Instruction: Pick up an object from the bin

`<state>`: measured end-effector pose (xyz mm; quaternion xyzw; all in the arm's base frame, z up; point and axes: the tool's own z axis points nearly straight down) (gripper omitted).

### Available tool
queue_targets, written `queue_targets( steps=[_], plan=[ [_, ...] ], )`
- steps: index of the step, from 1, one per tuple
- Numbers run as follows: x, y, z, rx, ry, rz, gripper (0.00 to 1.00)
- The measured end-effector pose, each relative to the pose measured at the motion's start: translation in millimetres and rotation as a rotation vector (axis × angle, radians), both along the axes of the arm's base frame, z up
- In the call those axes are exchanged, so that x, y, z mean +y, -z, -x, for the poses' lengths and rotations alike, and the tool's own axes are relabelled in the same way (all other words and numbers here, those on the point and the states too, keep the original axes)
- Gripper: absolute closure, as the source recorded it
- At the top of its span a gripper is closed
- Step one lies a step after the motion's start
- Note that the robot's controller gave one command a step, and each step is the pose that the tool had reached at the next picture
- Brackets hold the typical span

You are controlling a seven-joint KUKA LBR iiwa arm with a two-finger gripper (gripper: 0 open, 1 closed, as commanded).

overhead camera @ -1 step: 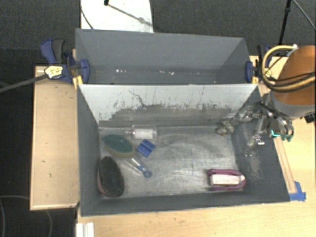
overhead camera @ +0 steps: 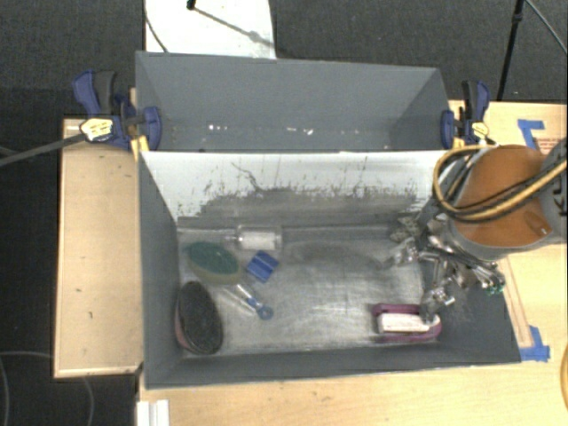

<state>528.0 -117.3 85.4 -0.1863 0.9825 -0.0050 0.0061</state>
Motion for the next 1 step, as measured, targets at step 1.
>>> queue_targets(
  steps=[1],
  plan=[
    [25.1, 1.5, 43.9, -0.001, 0.149, -0.006, 0.0]
  ],
)
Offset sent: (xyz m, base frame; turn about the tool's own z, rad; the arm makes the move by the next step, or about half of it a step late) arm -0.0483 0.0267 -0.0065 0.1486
